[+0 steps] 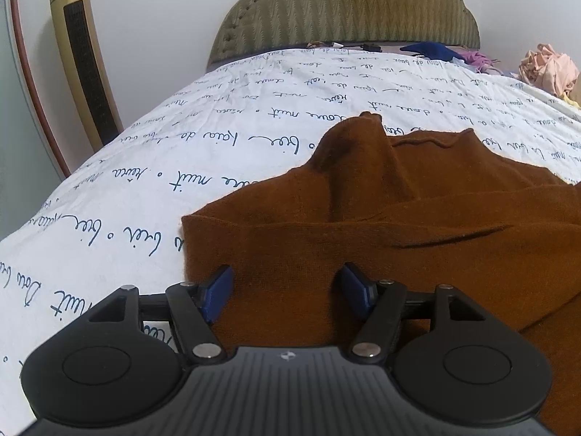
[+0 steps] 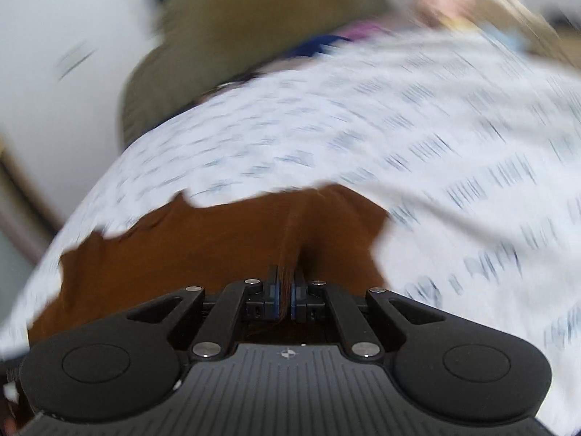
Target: Fold small clothes
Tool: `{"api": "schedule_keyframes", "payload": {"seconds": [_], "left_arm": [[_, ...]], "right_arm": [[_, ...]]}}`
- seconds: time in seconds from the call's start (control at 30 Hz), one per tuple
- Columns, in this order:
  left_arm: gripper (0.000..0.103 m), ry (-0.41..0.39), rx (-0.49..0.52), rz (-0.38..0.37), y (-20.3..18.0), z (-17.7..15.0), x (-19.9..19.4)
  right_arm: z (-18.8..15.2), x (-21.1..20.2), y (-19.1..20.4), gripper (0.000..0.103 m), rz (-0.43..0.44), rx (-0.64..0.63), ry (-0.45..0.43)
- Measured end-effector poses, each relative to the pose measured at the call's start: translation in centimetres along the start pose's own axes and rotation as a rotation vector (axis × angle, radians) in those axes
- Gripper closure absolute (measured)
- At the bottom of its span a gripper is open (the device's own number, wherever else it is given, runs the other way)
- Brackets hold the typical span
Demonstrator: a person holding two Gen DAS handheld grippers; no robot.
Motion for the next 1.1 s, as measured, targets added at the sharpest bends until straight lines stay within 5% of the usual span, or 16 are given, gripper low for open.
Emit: {"api": "schedule_keyframes", "payload": {"seconds": [0.13, 0.2, 0.27, 0.37, 0.53, 0.63, 0.73, 0.77, 0.87, 0.97, 1.03, 1.1], "left_arm": [[0.034, -0.004, 0.011, 0.007, 0.1, -0.3, -0.3], [0.033, -0.003, 0.019, 0.008, 0.1, -0.4, -0.3], [0.033, 0.002, 0.013, 0.006, 0.2, -0.4, -0.4], [0.032, 0.006, 0.015, 0.010, 0.1, -0.3, -0.3], [0.028, 0.008, 0.002, 0.023, 0.3, -0.6, -0.1], [0.025, 0.014, -0.004, 0.025, 0.4, -0.6, 0.1], [0.024, 0.013, -0.007, 0.017, 0.6, -0.7, 0.2], [0.022, 0.010, -0.001, 0.017, 0.7, -0.8, 0.3], [0.019, 0.009, -0.011, 0.013, 0.9, -0.9, 0.3], [0.019, 0.022, -0.032, 0.012, 1.4, -1.0, -0.1], [0.019, 0.033, -0.050, 0.022, 2.0, -1.2, -0.5], [0.019, 0.038, -0.050, 0.031, 2.5, -1.6, -0.6]], "right_arm": [[-0.8, -0.4, -3.5, 0.097, 0.070, 0.301, -0.013], [-0.9, -2.2, -3.3, 0.096, 0.018, 0.234, -0.081], [-0.4, -4.1, -3.0, 0.082, -0.006, 0.205, -0.142], [1.0, -6.5, -2.4, 0.081, -0.011, 0.156, -0.236], [-1.2, -2.6, 4.6, 0.081, 0.190, -0.048, 0.049], [-3.0, 1.5, 6.5, 0.082, 0.183, -0.103, 0.184], [-2.0, 4.1, 4.2, 0.103, 0.078, -0.077, 0.150], [-1.2, 4.4, 2.9, 0.103, 0.038, -0.039, 0.120], [0.0, 5.2, 0.6, 0.103, 0.110, 0.132, 0.163], [-0.3, 4.2, 2.2, 0.095, 0.080, -0.010, 0.144], [-0.7, 2.8, 4.0, 0.083, 0.125, -0.039, 0.123], [-1.1, 1.6, 6.3, 0.083, 0.198, -0.083, 0.125]]}}
Point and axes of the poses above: each gripper's, at about its wrist camera, not at the fingertips, and x roughly the way its jaws point, y to its left, z to its top, the point moved 9 cm from there along x, roughly the way its jaws point, and after that the axes turned 11 degrees about x, right-handed, at the moved point
